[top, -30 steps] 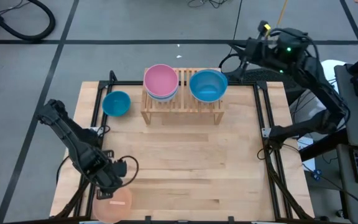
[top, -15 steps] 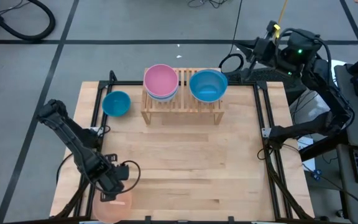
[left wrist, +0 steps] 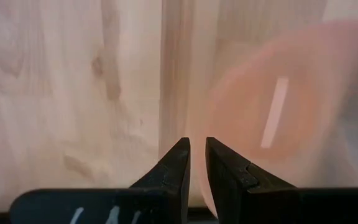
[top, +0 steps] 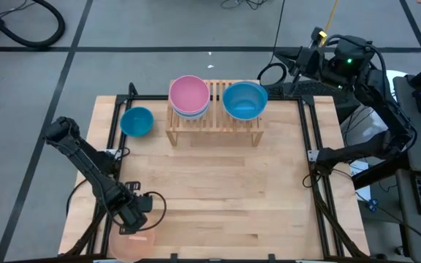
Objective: Place and stack bowls onto a shelf
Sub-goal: Stack the large orange bowl on top of the large blue bowl on the shelf
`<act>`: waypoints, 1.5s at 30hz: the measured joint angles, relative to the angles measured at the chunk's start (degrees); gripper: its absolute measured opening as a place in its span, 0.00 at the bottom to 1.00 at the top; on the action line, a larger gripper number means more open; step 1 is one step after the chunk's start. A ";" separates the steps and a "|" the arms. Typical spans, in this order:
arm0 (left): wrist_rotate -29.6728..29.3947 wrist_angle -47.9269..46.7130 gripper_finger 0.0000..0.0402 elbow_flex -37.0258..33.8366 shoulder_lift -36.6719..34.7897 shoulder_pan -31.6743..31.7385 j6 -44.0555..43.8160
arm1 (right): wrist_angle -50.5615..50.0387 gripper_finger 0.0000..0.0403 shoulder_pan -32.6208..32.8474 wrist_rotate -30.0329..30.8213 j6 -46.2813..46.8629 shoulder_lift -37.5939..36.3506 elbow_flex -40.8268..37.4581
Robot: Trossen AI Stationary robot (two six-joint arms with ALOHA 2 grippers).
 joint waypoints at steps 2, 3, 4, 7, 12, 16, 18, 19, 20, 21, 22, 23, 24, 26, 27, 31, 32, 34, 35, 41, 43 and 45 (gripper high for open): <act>1.54 1.20 0.14 -0.91 0.00 -0.07 0.23 | -0.03 0.00 0.00 0.00 0.00 -0.01 0.00; 2.52 1.44 0.14 -1.47 0.00 -0.09 0.23 | -0.07 0.00 0.00 0.00 0.00 0.00 0.00; 3.16 1.97 0.14 -2.16 0.00 -0.15 0.20 | -0.07 0.00 0.00 0.00 0.00 0.00 0.00; 4.23 5.17 0.14 -4.01 0.00 -0.10 0.23 | -0.07 0.00 0.00 0.00 0.00 0.00 -0.02; 3.91 5.77 0.14 -5.47 0.00 -0.31 0.51 | -0.33 0.00 0.00 0.00 0.00 0.00 -0.02; 3.98 5.89 0.14 -5.50 0.00 -0.33 0.09 | -0.33 0.00 0.00 0.00 0.00 0.00 -0.02; 5.22 6.34 0.14 -5.50 0.00 -0.35 -0.31 | -0.33 0.00 0.00 0.00 0.00 0.00 -0.02; 5.83 6.46 0.14 -5.47 0.00 -0.35 -0.60 | -0.33 0.00 0.00 0.00 0.00 0.00 -0.02; 6.21 6.40 0.14 -5.41 0.00 -0.35 -0.95 | -0.33 0.00 0.00 0.00 0.00 0.00 -0.02; 6.29 6.30 0.14 -5.25 0.00 -0.35 -1.09 | -0.33 0.00 0.00 -0.01 0.00 0.00 -0.02; 6.29 6.23 0.14 -4.99 0.00 -0.35 -1.10 | -0.33 0.00 0.00 0.00 0.00 0.00 -0.02; 6.29 6.05 0.14 -4.63 0.00 -0.35 -1.14 | -0.33 0.00 0.00 0.00 0.00 0.00 -0.02; 6.23 6.02 0.14 -4.38 0.00 -0.35 -1.16 | -0.33 0.00 -0.02 0.00 0.00 0.00 -0.02; 6.17 5.95 0.14 -3.94 0.00 -0.35 -1.30 | -0.33 0.00 -0.01 0.00 0.00 0.00 -0.02; 5.98 5.95 0.14 -3.70 0.00 -0.35 -1.33 | -0.33 0.00 -0.02 0.00 0.00 0.00 -0.02; 5.77 5.90 0.14 -3.53 0.00 -0.35 -1.98 | -0.32 0.00 -0.02 0.00 0.00 0.00 -0.02; 5.76 5.84 0.14 -3.51 0.00 -0.37 -1.96 | -0.33 0.00 -0.02 0.00 0.00 0.00 -0.02; 5.67 5.51 0.14 -3.51 0.00 -0.39 -1.53 | -0.31 0.00 -0.02 0.00 0.00 0.00 -0.03; 5.59 5.20 0.14 -3.51 0.00 -0.39 -1.33 | -0.31 0.00 -0.02 0.00 0.00 0.00 -0.02; 4.67 3.17 0.14 -3.49 0.00 -0.39 -1.37 | -0.33 0.00 -0.02 -0.01 0.00 0.00 -0.03; 4.61 3.17 0.14 -3.49 0.00 -0.39 -1.05 | -0.31 0.00 -0.02 0.00 0.00 0.00 -0.04; 4.48 3.19 0.14 -3.49 0.00 -0.41 -0.85 | -0.31 0.00 -0.02 0.00 0.00 0.00 -0.04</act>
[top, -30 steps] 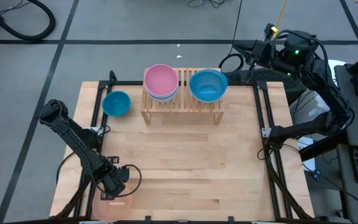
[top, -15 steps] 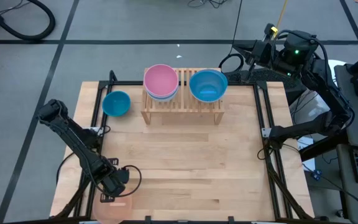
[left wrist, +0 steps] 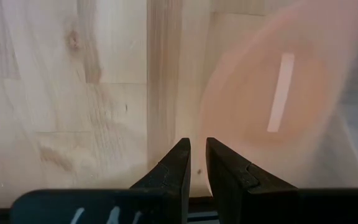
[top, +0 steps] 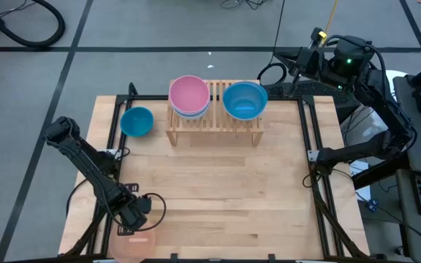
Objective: Place and stack bowls onto a shelf
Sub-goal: Stack the large orange bowl on top of the large blue bowl on the shelf
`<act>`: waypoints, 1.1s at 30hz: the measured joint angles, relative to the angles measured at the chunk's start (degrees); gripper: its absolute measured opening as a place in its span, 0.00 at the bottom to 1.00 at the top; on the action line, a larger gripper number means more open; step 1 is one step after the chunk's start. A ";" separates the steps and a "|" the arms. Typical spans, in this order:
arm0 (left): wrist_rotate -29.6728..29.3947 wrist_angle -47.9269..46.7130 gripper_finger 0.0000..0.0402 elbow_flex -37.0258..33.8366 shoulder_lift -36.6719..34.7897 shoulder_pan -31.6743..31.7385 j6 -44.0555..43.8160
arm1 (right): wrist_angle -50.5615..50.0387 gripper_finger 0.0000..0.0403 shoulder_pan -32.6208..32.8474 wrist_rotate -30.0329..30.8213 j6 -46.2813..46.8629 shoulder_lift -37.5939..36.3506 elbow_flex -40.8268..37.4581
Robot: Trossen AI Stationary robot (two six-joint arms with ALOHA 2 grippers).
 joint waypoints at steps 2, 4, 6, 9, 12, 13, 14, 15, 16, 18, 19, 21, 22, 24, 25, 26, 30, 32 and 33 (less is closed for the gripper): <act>-0.17 0.09 0.14 -0.19 0.00 -0.03 -0.20 | -0.02 0.00 0.00 0.00 0.00 0.00 0.00; -0.22 0.09 0.14 -0.46 0.00 -0.03 -0.22 | -0.03 0.00 0.00 0.00 0.00 0.00 0.00; -0.24 0.24 0.14 -0.68 0.00 -0.03 -0.52 | -0.10 0.00 0.00 0.00 0.00 0.00 0.00; -0.22 0.69 0.14 -0.72 0.00 -0.03 -1.10 | -0.45 0.00 0.00 -0.02 0.00 0.00 0.00; -0.24 1.44 0.14 -0.72 0.00 -0.03 -1.74 | -0.46 0.00 0.00 -0.02 0.00 0.00 0.00; -0.25 1.53 0.14 -0.72 0.00 -0.07 -1.74 | -0.46 0.00 0.00 -0.02 0.00 0.00 0.00; -0.36 1.62 0.14 -0.72 0.00 -0.17 -1.73 | -0.46 0.00 0.00 -0.02 0.00 0.00 0.00; -0.65 1.86 0.14 -0.74 0.00 -0.22 -1.73 | -0.46 0.00 0.00 -0.02 0.00 0.00 0.00; -1.05 2.24 0.14 -0.74 0.00 -0.21 -1.76 | -0.46 0.00 0.00 -0.02 0.00 0.00 0.00; -1.80 2.95 0.14 -0.74 0.00 -0.25 -2.04 | -0.46 0.00 0.00 -0.02 0.00 0.00 0.00; -2.22 3.02 0.14 -0.74 0.00 -0.29 -2.36 | -0.46 0.00 0.00 -0.02 0.00 0.00 0.00; -3.15 3.01 0.14 -0.74 0.00 -0.28 -3.22 | -0.46 0.00 0.00 -0.02 0.00 0.00 0.00; -3.57 3.05 0.14 -0.74 0.00 -0.27 -3.51 | -0.46 0.00 0.00 -0.02 0.00 0.00 0.00; -4.27 3.20 0.14 -0.74 0.02 -0.27 -3.54 | -0.46 0.00 0.00 -0.02 0.00 0.00 0.00; -4.36 3.21 0.14 -0.74 0.02 -0.27 -3.53 | -0.46 0.00 0.00 -0.02 0.00 0.00 0.00; -4.40 3.21 0.14 -0.74 0.02 -0.27 -3.50 | -0.46 0.00 0.00 -0.02 0.00 0.00 0.00; -4.48 3.34 0.14 -0.74 0.02 -0.31 -3.48 | -0.46 0.00 0.00 -0.02 0.00 0.00 0.00; -4.51 3.41 0.14 -0.74 0.04 -0.31 -3.50 | -0.46 0.00 0.01 -0.02 0.00 0.00 0.00; -4.51 3.42 0.14 -0.74 0.04 -0.31 -3.51 | -0.46 0.00 0.00 -0.02 0.00 0.00 0.00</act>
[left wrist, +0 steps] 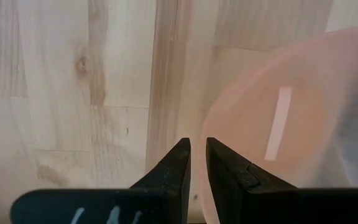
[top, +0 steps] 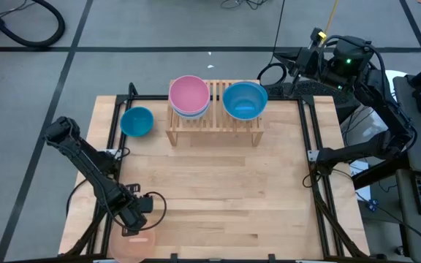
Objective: Place and stack bowls onto a shelf
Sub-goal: Stack the large orange bowl on top of the large blue bowl on the shelf
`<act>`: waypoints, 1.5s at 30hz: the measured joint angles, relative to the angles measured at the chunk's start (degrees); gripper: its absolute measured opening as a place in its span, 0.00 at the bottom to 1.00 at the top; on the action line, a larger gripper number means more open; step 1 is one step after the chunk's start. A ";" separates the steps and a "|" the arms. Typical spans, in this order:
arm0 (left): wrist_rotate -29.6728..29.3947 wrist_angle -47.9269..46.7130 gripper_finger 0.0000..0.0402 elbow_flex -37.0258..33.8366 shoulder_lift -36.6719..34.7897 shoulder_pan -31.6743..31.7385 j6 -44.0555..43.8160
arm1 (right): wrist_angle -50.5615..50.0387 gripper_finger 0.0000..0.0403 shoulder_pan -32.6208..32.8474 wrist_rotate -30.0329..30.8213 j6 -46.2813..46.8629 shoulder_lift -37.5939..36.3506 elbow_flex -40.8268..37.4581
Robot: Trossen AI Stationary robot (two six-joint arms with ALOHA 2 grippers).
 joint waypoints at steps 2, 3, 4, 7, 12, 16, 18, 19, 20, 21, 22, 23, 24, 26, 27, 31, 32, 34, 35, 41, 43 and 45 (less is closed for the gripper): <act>0.00 0.34 0.14 -0.03 0.00 0.00 -0.51 | -0.02 0.00 0.01 0.00 0.00 0.00 0.00; 0.00 0.82 0.14 -0.04 0.00 -0.01 -0.60 | -0.07 0.00 0.00 0.00 0.00 0.00 0.00; 0.00 1.36 0.14 -0.04 0.00 -0.07 -0.60 | -0.24 0.00 0.00 0.00 0.00 0.00 0.00; -0.01 1.33 0.14 -0.04 0.00 -0.48 -0.12 | -0.61 0.00 0.00 0.00 0.00 0.00 0.00; -0.07 1.34 0.14 -0.04 0.02 -0.72 0.05 | -0.82 0.00 0.00 0.00 -0.01 0.00 0.00; -0.24 1.30 0.14 -0.17 0.02 -0.87 0.28 | -0.83 0.00 0.00 0.00 -0.02 0.00 0.00; -0.22 1.21 0.14 -0.84 0.02 -0.87 -0.03 | -0.81 0.00 0.00 0.00 -0.02 0.00 0.00; -0.22 1.21 0.14 -1.25 0.02 -0.87 -0.16 | -0.83 0.00 0.00 0.00 -0.01 0.00 0.00; -0.20 1.31 0.14 -1.63 0.02 -0.87 -0.37 | -0.83 0.00 0.00 0.00 -0.02 0.00 0.00; -0.21 1.41 0.14 -1.98 0.02 -0.87 -0.63 | -0.82 0.00 0.00 0.00 -0.02 0.00 0.00; -0.20 1.76 0.14 -2.28 0.02 -0.87 -0.67 | -0.83 0.00 0.00 0.00 -0.02 0.00 0.00; -0.20 2.53 0.14 -2.56 0.02 -0.87 -0.62 | -0.83 0.00 0.00 0.00 0.00 0.00 0.00; -0.22 3.31 0.14 -2.79 0.02 -0.87 -0.64 | -0.82 0.00 0.01 0.00 -0.02 0.00 0.00; -0.20 4.37 0.14 -3.49 0.02 -0.87 -0.89 | -0.81 0.00 0.00 0.00 -0.02 0.00 0.00; -0.20 4.89 0.14 -3.92 0.02 -0.87 -1.06 | -0.82 0.00 0.00 0.00 -0.01 0.00 0.00; -0.17 9.45 0.14 -5.65 0.02 -0.87 -0.83 | -0.81 0.00 0.00 0.00 -0.02 0.00 0.00; -0.16 10.89 0.14 -6.25 0.02 -0.87 -0.87 | -0.81 0.00 0.00 0.00 0.00 0.00 0.00; -0.16 13.46 0.14 -7.52 0.02 -0.86 -1.36 | -0.81 0.00 0.00 0.00 -0.02 0.00 0.00; 0.02 14.52 0.14 -8.13 0.02 -0.87 -1.65 | -0.81 0.00 0.02 -0.02 0.00 0.00 0.00; 0.04 15.64 0.12 -9.22 0.02 0.51 -7.68 | -0.81 0.00 0.00 0.00 -0.02 0.00 0.00; 0.17 16.19 0.07 -9.22 0.02 1.09 -8.79 | -0.81 0.00 0.02 -0.02 0.00 0.00 0.00; 1.22 16.83 0.03 -9.23 0.02 1.56 -10.61 | -0.80 0.00 0.00 0.00 -0.01 0.00 0.00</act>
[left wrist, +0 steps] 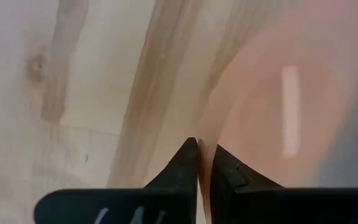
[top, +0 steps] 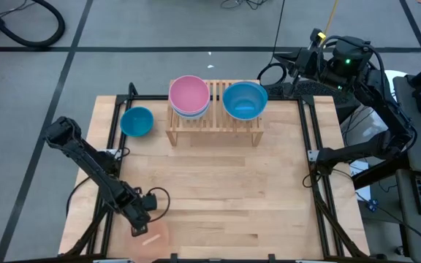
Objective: Place and stack bowls onto a shelf
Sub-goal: Stack the large orange bowl on top of the large blue bowl on the shelf
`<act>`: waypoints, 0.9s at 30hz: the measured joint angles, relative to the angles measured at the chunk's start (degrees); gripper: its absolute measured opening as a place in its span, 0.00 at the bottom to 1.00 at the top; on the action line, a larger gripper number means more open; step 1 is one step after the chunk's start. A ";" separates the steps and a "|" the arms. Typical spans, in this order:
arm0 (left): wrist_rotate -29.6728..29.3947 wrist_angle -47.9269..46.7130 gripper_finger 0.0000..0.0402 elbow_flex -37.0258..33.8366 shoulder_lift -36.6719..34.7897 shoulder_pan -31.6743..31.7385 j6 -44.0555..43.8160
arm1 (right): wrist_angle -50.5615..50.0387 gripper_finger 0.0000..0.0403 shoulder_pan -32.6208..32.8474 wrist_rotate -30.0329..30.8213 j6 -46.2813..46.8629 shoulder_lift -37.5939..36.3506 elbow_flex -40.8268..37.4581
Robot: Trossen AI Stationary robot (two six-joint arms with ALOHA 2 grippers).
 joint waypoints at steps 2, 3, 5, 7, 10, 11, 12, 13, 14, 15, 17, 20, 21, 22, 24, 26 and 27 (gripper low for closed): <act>0.06 0.49 0.03 0.04 0.02 0.42 -2.58 | 0.01 0.00 0.00 -0.01 -0.01 0.00 0.00; 0.28 0.42 0.02 0.33 0.02 0.62 -3.57 | -0.01 0.00 0.00 0.00 -0.01 0.00 0.00; 0.38 0.41 0.02 1.31 0.02 1.18 -5.14 | -0.01 0.00 0.02 0.00 0.01 -0.02 0.00; 0.53 -0.01 0.02 3.07 -0.02 2.17 -5.91 | -0.03 0.00 0.02 0.00 -0.01 -0.27 0.00; 1.12 -3.38 0.02 7.83 -0.07 4.34 -4.83 | -0.03 0.00 0.01 -0.01 0.01 -1.01 0.00; 1.82 -5.50 0.02 9.89 -0.07 5.26 -4.20 | -0.03 0.00 0.02 -0.02 -0.01 -1.37 0.00; 2.06 -7.74 0.02 12.08 -0.07 6.25 -3.60 | -0.03 0.00 0.00 -0.02 -0.01 -1.74 0.00; 2.03 -10.15 0.02 14.58 -0.07 7.35 -2.90 | -0.03 0.00 0.00 -0.02 -0.01 -2.18 0.00; 1.81 -12.42 0.02 17.28 -0.07 8.49 -1.73 | -0.05 0.00 0.02 0.00 -0.01 -2.63 0.00; 0.94 -14.86 0.02 20.23 -0.07 9.71 -0.49 | -0.03 0.00 0.00 0.00 0.00 -3.21 0.00; -1.98 -20.38 0.02 26.28 -0.09 12.31 1.79 | -0.05 0.00 0.00 -0.02 0.00 -4.31 0.00; -6.83 -27.83 0.02 35.37 -0.09 17.41 4.93 | -0.03 0.00 0.02 -0.02 -0.01 -5.85 0.00; -8.49 -29.49 0.02 38.25 -0.11 19.40 5.74 | -0.05 0.00 0.01 -0.02 -0.01 -6.28 0.00; -10.16 -30.99 0.02 40.96 -0.13 21.43 6.60 | -0.05 0.00 0.00 -0.02 -0.01 -6.65 0.00; -13.11 -32.70 0.02 45.83 -0.15 25.68 8.98 | -0.32 0.00 0.00 -0.02 -0.07 -7.48 0.00; -15.23 -32.34 0.02 50.32 -0.15 29.91 12.78 | -0.90 0.00 0.00 -0.01 -0.31 -8.24 0.00; -15.97 -32.17 0.02 52.54 -0.13 31.97 14.84 | -1.21 0.00 0.01 -0.02 -0.30 -8.55 0.00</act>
